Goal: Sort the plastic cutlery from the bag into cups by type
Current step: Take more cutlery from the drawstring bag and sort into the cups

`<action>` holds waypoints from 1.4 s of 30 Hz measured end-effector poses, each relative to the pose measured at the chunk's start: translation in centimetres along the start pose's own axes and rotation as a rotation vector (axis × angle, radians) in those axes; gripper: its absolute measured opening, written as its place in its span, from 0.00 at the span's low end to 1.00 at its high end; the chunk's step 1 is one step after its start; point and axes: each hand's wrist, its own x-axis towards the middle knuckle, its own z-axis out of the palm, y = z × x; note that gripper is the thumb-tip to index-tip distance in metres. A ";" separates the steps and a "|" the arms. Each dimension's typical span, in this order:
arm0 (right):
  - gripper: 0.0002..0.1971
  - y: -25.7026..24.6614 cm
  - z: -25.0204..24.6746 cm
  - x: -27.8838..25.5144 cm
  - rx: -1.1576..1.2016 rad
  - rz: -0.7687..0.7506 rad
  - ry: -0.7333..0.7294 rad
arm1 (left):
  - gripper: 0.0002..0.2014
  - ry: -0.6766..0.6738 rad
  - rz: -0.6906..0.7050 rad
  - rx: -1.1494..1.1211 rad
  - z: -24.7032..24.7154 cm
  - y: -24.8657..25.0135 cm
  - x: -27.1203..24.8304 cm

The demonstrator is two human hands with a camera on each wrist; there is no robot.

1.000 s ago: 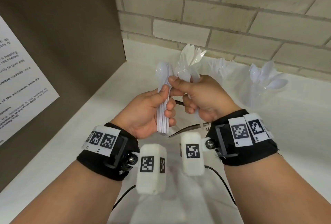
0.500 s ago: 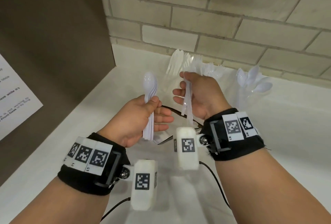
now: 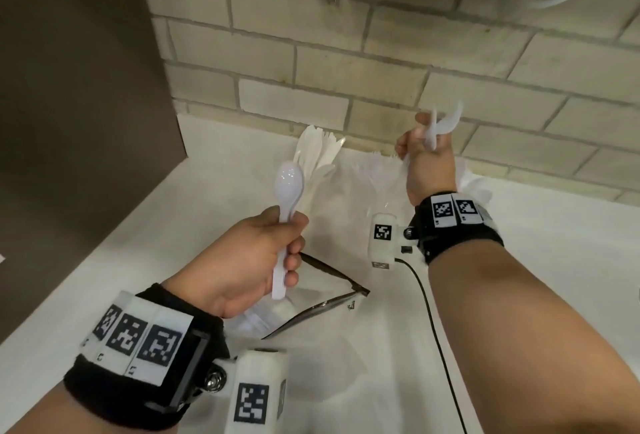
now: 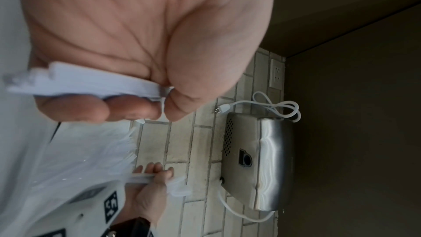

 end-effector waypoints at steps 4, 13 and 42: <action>0.19 2.5 -0.4 0.4 0.065 0.212 0.037 | 0.05 -0.017 -0.016 0.043 0.5 -0.2 1.0; 0.34 1.6 0.1 -0.3 -0.255 0.101 0.062 | 0.06 -0.002 -0.023 0.104 2.0 -0.3 1.9; 0.14 -9.7 -6.0 -4.4 -0.707 -0.344 0.102 | 0.04 0.083 0.286 1.448 -1.0 0.1 -2.0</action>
